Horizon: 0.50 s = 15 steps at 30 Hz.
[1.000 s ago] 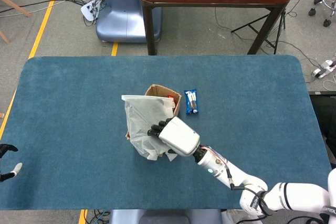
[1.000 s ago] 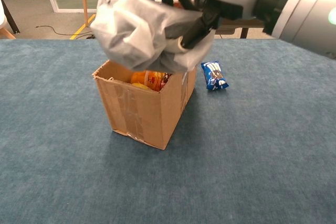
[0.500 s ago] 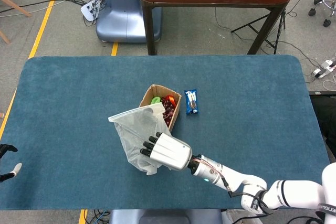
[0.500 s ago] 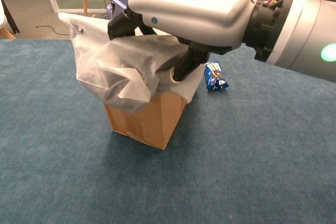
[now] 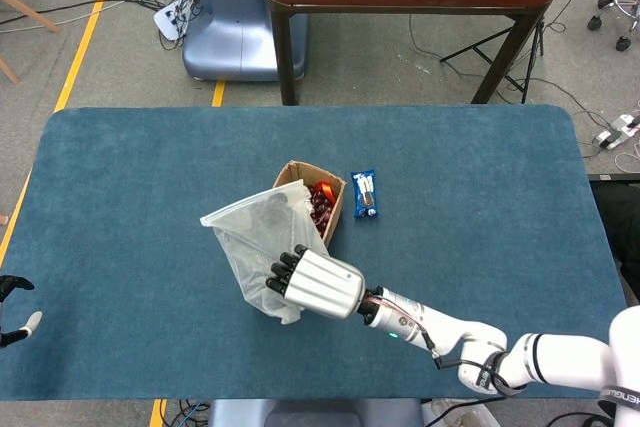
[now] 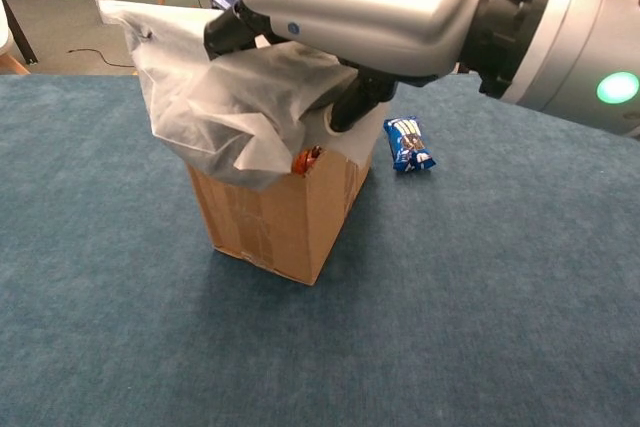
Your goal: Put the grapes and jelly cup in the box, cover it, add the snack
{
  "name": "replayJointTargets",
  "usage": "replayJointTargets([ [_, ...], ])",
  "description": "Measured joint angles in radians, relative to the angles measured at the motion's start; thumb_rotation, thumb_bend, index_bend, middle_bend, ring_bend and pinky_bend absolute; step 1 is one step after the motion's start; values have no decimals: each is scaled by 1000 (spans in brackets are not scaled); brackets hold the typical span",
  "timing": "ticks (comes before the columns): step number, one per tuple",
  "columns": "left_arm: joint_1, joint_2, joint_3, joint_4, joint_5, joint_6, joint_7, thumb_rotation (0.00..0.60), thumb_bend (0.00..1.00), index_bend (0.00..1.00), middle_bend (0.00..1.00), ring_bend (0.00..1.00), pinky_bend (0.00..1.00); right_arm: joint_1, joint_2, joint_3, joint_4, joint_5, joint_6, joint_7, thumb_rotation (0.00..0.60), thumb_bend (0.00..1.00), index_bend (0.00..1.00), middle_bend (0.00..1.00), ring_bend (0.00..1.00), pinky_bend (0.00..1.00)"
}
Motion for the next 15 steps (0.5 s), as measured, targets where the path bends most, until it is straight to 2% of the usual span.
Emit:
replayJointTargets([
  [5, 0, 0, 0, -2, 1, 1, 1, 600, 225, 421, 380, 306, 460, 15, -9, 18, 22, 13, -11, -5, 600, 496, 574, 577, 510, 780],
  [8, 1, 1, 0, -2, 0, 2, 0, 600, 225, 421, 380, 306, 460, 22, -16, 23, 36, 22, -21, -7, 600, 461, 574, 576, 509, 780],
  [12, 1, 2, 0, -2, 0, 2, 0, 600, 224, 421, 380, 306, 460, 25, -22, 25, 56, 36, -27, -23, 600, 346, 575, 561, 491, 780],
  [15, 2, 1, 0, -2, 0, 2, 0, 600, 225, 421, 380, 306, 460, 23, -27, 26, 72, 47, -29, -39, 600, 193, 538, 529, 463, 765],
])
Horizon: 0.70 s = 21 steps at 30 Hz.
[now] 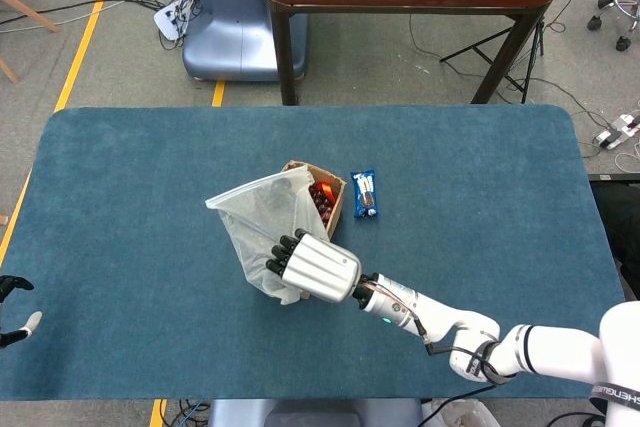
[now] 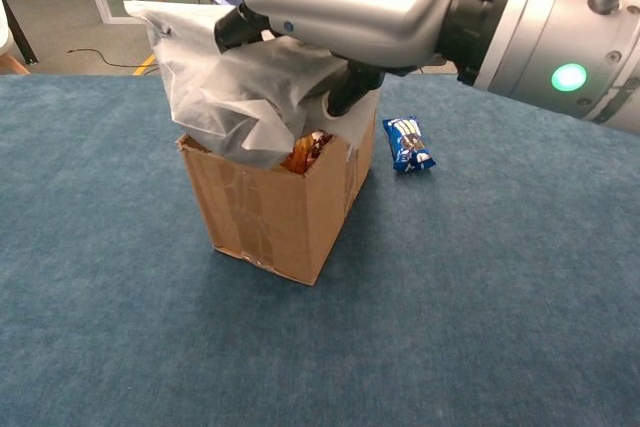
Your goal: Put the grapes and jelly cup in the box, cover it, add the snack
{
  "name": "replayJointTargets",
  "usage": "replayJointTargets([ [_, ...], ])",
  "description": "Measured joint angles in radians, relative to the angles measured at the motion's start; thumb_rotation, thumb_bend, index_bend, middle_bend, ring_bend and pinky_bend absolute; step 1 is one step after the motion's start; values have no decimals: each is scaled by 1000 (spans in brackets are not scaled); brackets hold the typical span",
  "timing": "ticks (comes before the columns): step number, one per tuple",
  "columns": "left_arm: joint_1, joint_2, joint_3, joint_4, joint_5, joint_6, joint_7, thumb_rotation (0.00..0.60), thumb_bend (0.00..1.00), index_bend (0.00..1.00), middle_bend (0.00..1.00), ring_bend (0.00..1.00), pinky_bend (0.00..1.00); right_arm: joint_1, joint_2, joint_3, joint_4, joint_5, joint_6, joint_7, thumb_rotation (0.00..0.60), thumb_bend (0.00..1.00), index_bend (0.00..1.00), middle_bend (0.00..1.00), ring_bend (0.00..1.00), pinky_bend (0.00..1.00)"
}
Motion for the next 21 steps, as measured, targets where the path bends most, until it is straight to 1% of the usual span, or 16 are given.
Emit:
replayJointTargets([
  [1, 0, 0, 0, 0, 0, 0, 0, 600, 225, 421, 380, 306, 460, -1, -1, 0, 4, 3, 0, -5, 600, 146, 505, 515, 451, 748],
  [3, 0, 0, 0, 0, 0, 1, 0, 600, 225, 421, 380, 306, 460, -3, -3, 1, 7, 17, -5, -18, 600, 44, 387, 465, 404, 694],
  [4, 0, 0, 0, 0, 0, 1, 1, 600, 225, 421, 380, 306, 460, -4, -2, 2, 7, 25, -9, -25, 600, 18, 332, 437, 377, 668],
  [6, 0, 0, 0, 0, 0, 0, 1, 600, 225, 421, 380, 306, 460, -7, 0, 3, 1, 49, -21, -47, 600, 0, 198, 356, 306, 600],
  [9, 0, 0, 1, -1, 0, 0, 1, 600, 225, 421, 380, 306, 460, -12, 8, 6, -18, 84, -40, -84, 600, 0, 61, 248, 221, 506],
  [11, 0, 1, 0, -1, 0, 0, 1, 600, 225, 421, 379, 306, 460, -15, 14, 7, -33, 95, -44, -93, 600, 0, 24, 209, 197, 475],
  [13, 1, 1, 0, -1, 0, 0, 0, 600, 225, 421, 380, 306, 460, -18, 22, 8, -48, 96, -40, -91, 600, 0, 10, 186, 185, 459],
  [21, 0, 0, 1, 1, 0, -2, 2, 600, 225, 421, 380, 306, 460, -42, 84, -3, -122, 68, 2, -96, 600, 0, 9, 172, 162, 433],
])
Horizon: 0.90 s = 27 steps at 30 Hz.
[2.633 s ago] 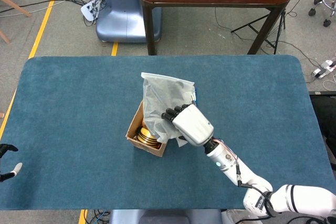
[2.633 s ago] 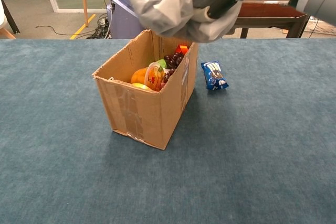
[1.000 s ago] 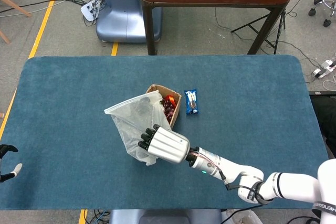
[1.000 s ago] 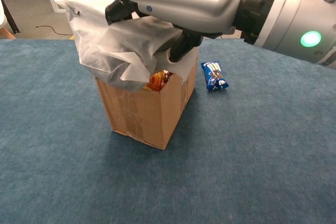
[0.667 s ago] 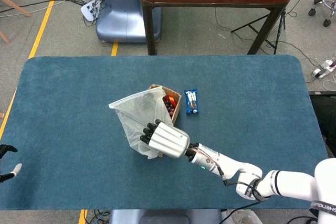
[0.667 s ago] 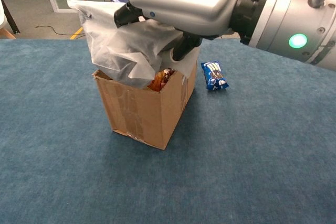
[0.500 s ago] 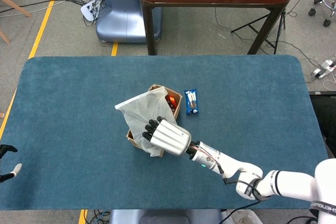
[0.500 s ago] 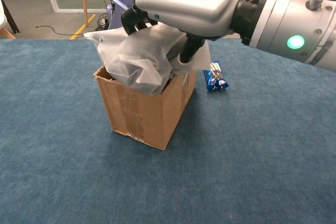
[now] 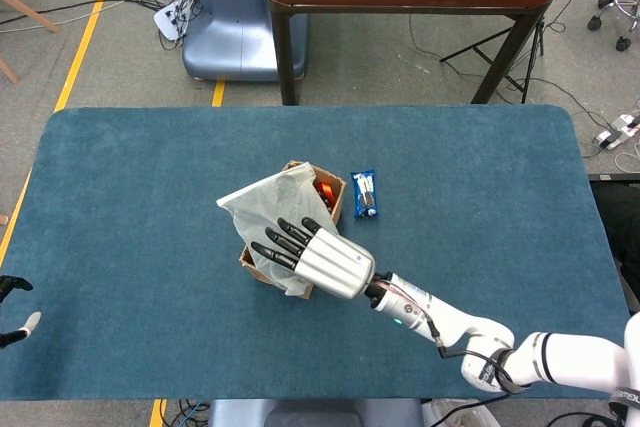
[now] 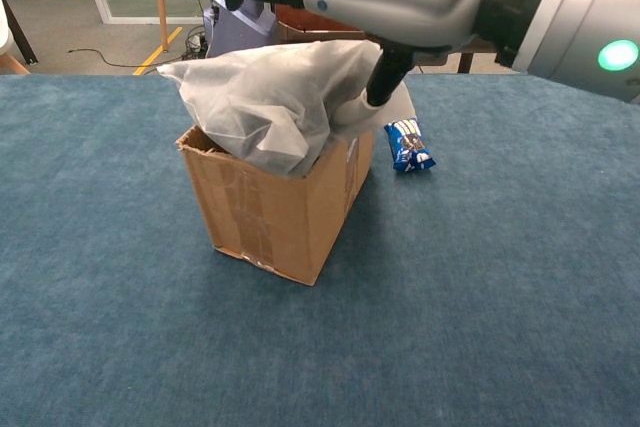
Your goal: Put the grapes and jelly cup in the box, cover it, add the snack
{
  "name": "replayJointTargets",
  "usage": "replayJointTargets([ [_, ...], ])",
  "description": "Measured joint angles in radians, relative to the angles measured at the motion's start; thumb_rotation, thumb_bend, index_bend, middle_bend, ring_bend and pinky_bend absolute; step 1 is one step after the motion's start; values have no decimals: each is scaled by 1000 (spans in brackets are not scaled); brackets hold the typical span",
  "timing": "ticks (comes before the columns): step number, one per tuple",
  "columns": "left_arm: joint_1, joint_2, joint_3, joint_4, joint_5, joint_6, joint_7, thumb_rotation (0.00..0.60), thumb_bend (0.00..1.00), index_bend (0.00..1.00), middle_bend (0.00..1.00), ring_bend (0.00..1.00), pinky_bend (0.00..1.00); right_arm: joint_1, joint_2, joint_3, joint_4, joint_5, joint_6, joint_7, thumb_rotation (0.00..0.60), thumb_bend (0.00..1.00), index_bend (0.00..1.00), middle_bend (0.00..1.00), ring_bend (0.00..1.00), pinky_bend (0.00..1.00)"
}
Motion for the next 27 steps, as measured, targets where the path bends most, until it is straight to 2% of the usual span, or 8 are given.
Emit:
replayJointTargets([
  [14, -1, -4, 0, 1, 0, 2, 8, 600, 225, 421, 380, 306, 460, -110, 170, 6, -123, 8, 120, -59, 600, 0, 9, 172, 156, 427],
  [19, -1, -5, 0, 1, -1, 1, 15, 600, 225, 421, 380, 306, 460, -172, 225, 17, -134, 42, 183, -92, 600, 0, 59, 231, 168, 427],
  [22, -2, -7, 1, 1, 0, 0, 19, 600, 225, 421, 380, 306, 460, -198, 246, 28, -122, 66, 213, -86, 600, 0, 108, 282, 214, 427],
  [25, -3, -9, 1, 2, -1, -2, 22, 600, 225, 421, 380, 306, 460, -213, 252, 40, -92, 93, 232, -66, 600, 0, 172, 386, 324, 433],
  [27, -3, -9, 2, 2, -1, -2, 23, 600, 225, 421, 380, 306, 461, -221, 250, 49, -63, 116, 241, -48, 600, 18, 250, 465, 411, 463],
])
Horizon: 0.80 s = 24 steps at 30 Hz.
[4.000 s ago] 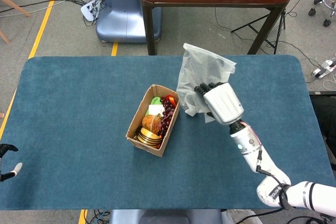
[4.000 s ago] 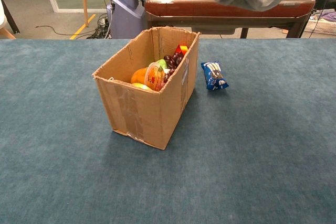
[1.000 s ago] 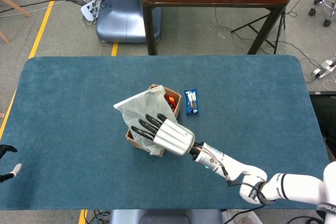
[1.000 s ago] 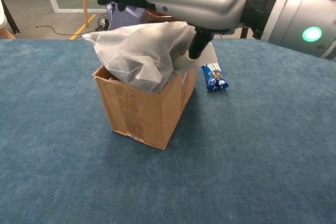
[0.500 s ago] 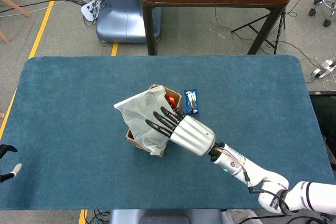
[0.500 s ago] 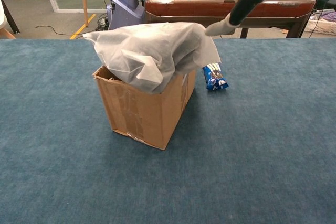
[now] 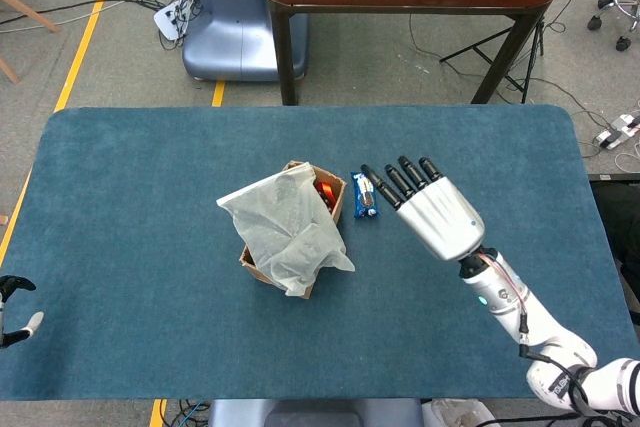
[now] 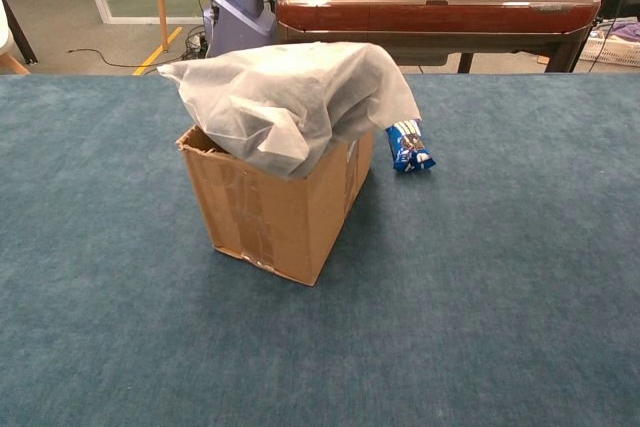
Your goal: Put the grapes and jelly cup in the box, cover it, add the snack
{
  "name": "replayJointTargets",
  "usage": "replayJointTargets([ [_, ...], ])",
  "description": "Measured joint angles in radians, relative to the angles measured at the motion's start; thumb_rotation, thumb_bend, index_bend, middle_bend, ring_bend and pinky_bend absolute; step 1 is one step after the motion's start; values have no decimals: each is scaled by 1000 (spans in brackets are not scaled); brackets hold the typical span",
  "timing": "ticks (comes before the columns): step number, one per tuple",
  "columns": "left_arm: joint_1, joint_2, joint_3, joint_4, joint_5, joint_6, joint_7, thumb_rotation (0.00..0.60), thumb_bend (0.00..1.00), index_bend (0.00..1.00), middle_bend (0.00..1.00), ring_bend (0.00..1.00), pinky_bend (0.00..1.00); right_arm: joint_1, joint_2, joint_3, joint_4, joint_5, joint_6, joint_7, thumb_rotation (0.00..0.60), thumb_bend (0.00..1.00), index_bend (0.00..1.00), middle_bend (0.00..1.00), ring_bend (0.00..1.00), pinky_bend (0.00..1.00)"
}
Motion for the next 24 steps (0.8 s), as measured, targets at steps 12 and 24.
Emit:
replayJointTargets([
  [12, 3, 5, -2, -7, 4, 8, -6, 600, 225, 421, 380, 306, 461, 7, -51, 17, 244, 155, -100, 172, 600, 113, 327, 676, 680, 708],
  [24, 5, 7, -1, -11, 5, 13, -4, 600, 225, 421, 380, 306, 461, 59, -173, -28, 429, 226, -249, 144, 600, 111, 328, 895, 908, 846],
])
